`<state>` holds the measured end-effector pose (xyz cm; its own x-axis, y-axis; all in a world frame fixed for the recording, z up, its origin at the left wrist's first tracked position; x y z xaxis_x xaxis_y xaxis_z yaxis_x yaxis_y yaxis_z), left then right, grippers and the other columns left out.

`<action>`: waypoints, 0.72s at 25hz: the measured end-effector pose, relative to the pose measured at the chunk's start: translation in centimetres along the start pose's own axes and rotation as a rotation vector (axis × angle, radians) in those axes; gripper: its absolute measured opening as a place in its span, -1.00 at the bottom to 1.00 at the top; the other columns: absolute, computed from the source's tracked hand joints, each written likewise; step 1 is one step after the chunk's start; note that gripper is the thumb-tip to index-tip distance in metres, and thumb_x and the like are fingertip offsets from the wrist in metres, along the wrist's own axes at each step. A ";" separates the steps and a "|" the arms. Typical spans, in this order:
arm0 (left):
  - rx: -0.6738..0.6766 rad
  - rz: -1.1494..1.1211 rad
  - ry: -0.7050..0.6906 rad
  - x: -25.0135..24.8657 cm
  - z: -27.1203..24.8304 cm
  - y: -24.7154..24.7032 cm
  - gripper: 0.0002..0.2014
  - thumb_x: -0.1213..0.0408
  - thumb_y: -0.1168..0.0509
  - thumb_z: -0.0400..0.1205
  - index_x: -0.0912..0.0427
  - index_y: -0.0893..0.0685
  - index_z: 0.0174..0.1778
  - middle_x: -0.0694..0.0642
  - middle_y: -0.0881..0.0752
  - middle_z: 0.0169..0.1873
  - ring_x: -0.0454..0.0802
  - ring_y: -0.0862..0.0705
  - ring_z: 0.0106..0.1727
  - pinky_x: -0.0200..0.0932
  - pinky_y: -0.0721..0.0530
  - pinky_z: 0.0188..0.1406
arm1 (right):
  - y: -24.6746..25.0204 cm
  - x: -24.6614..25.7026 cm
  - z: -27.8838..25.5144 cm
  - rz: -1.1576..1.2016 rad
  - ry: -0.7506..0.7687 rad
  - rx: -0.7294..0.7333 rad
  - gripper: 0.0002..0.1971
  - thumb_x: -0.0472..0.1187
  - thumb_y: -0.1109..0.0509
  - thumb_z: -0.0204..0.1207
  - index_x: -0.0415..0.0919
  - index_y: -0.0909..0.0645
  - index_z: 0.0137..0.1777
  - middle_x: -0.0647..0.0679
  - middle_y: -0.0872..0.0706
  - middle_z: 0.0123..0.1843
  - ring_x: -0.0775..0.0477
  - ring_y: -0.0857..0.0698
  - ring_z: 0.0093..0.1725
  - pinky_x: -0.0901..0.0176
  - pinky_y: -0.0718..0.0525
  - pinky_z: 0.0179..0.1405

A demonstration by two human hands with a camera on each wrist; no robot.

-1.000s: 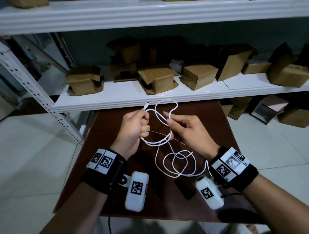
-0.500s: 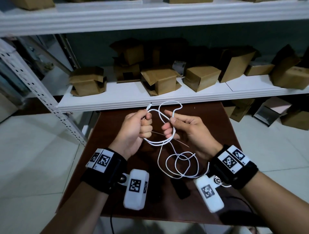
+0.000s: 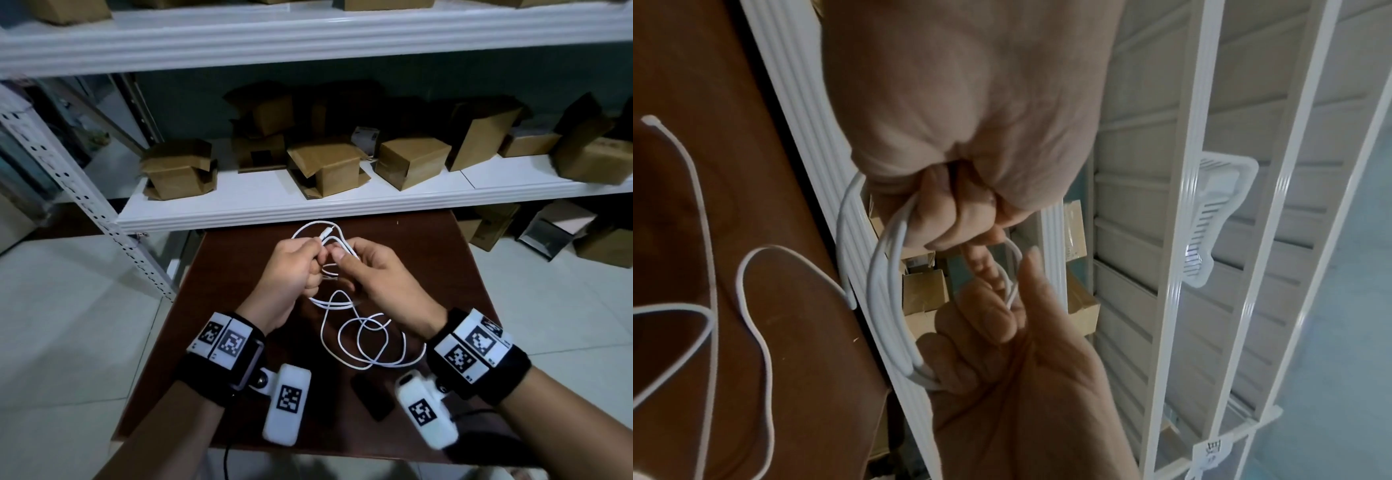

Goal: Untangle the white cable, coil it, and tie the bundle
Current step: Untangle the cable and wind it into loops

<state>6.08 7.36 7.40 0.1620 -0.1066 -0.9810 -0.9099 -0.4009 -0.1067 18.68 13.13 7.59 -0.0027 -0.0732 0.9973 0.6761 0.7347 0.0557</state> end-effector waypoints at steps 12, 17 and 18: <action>0.108 0.182 0.006 0.7 -0.3 -1.2 -0.59 0.35 -0.08 0.85 0.15 -0.45 -0.38 0.01 -0.25 -0.59 -0.17 -0.16 -0.66 -0.34 -0.08 -0.62 | 1.3 0.5 -0.3 -0.253 0.029 -0.095 -0.76 0.06 -0.30 0.80 -0.09 -0.66 0.14 -0.24 -0.76 -0.48 -0.03 -0.57 -0.62 0.11 -0.54 -0.53; 0.164 0.244 0.012 0.9 -0.5 -1.3 -0.57 0.33 -0.08 0.86 0.15 -0.45 -0.39 -0.02 -0.24 -0.60 -0.17 -0.15 -0.65 -0.32 -0.08 -0.62 | 1.6 0.8 -0.1 -0.415 0.109 -0.044 -0.80 0.02 -0.25 0.83 -0.02 -0.67 0.21 -0.11 -0.76 -0.50 -0.04 -0.64 -0.58 0.14 -0.56 -0.49; 0.171 0.251 0.012 0.8 -0.6 -1.3 -0.57 0.34 -0.07 0.87 0.16 -0.45 -0.39 -0.03 -0.23 -0.61 -0.18 -0.14 -0.65 -0.32 -0.08 -0.62 | 1.6 0.8 -0.2 -0.453 0.129 -0.018 -0.77 0.03 -0.24 0.83 -0.02 -0.69 0.15 -0.10 -0.75 -0.50 -0.03 -0.64 -0.58 0.15 -0.56 -0.48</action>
<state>7.59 7.26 6.84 -0.0720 -0.1943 -0.9783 -0.9731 -0.2013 0.1116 19.85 14.11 8.51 -0.2092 -0.4678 0.8587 0.6404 0.5981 0.4818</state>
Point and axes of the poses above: each hand's wrist, its own z-axis towards the middle knuckle, its own y-axis out of the back of the hand, x = y × z, the point moved 6 cm from there along z, towards the middle knuckle
